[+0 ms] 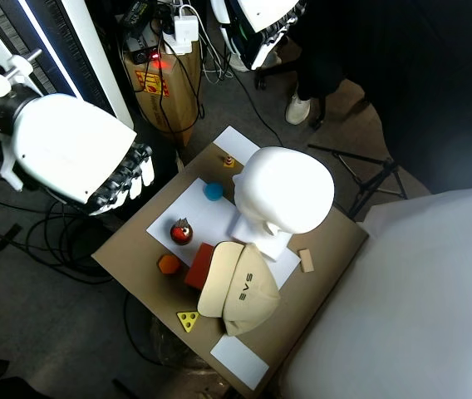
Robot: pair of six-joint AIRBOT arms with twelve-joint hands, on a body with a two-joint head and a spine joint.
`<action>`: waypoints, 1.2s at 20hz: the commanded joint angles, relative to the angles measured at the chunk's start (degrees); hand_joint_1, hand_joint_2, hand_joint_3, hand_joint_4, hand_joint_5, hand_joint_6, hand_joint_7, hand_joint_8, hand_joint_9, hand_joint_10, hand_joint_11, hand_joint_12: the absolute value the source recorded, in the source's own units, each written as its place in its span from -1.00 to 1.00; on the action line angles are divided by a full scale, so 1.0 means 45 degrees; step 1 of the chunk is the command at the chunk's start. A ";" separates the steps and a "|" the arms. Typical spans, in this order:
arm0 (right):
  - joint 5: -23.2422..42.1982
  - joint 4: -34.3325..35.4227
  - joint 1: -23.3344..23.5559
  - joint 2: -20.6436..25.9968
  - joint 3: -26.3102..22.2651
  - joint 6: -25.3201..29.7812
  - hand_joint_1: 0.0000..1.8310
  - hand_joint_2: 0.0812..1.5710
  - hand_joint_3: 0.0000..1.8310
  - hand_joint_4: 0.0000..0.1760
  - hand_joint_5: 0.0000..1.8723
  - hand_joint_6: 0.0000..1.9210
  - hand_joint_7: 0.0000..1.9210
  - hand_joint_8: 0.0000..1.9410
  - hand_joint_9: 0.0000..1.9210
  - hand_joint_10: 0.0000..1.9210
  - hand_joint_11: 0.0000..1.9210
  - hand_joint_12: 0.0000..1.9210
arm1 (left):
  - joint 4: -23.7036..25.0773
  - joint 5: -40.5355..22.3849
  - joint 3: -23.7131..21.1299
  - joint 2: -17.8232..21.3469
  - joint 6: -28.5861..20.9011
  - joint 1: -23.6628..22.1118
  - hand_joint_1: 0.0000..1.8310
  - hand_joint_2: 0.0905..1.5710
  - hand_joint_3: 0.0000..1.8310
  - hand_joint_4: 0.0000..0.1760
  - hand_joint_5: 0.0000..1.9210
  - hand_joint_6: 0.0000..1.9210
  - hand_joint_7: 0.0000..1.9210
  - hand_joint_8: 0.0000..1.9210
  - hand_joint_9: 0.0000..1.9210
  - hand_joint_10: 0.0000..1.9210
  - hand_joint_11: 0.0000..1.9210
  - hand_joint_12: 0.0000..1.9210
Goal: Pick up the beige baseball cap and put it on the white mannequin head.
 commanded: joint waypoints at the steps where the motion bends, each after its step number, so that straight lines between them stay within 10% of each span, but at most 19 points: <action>1: 0.0957 -0.0932 0.0028 -0.0040 0.0002 -0.0060 -1.00 0.16 -0.79 -0.32 -0.96 -0.96 -0.95 -0.97 -0.96 -0.94 -1.00 -0.45 | 0.0888 -0.0254 -0.0067 0.0029 0.0012 -0.0088 -1.00 0.42 -0.88 0.01 -1.00 -1.00 -1.00 -1.00 -1.00 -1.00 -1.00 -0.94; 10: 0.1028 -0.0943 -0.0335 -0.0392 0.0002 -0.0144 -1.00 0.22 -0.99 -0.71 -0.96 -1.00 -0.96 -1.00 -0.96 -1.00 -1.00 -0.45 | 0.1716 -0.0334 -0.0247 0.0024 -0.0061 0.0548 -1.00 0.43 -1.00 -0.47 -1.00 -1.00 -1.00 -1.00 -1.00 -1.00 -1.00 -1.00; 17: 0.0031 -0.2523 -0.1048 -0.0642 0.1642 0.0472 -1.00 0.23 -0.99 -1.00 -0.92 -0.99 -0.90 -0.99 -0.90 -0.99 -1.00 -0.38 | 0.5944 -0.1491 0.0124 -0.0838 -0.4874 0.4268 -1.00 0.39 -1.00 -0.46 -1.00 -1.00 -1.00 -1.00 -1.00 -1.00 -1.00 -1.00; 20: 0.0473 -0.3835 -0.1649 -0.1381 0.2941 0.1002 -0.82 0.27 -0.98 -1.00 -0.92 -1.00 -0.89 -1.00 -0.88 -0.99 -1.00 -0.37 | 0.6594 -0.2562 0.0555 -0.1728 -0.6325 0.5217 -1.00 0.38 -1.00 -0.46 -1.00 -1.00 -1.00 -1.00 -1.00 -1.00 -1.00 -1.00; 24: -0.0069 -0.4387 -0.1780 -0.2581 0.4929 0.1798 -0.07 0.34 -0.98 -1.00 -0.90 -0.99 -0.89 -1.00 -0.87 -0.99 -1.00 -0.33 | 0.7069 -0.3052 0.1153 -0.2322 -0.8372 0.6436 -1.00 0.39 -1.00 -0.68 -1.00 -1.00 -1.00 -1.00 -1.00 -1.00 -1.00 -1.00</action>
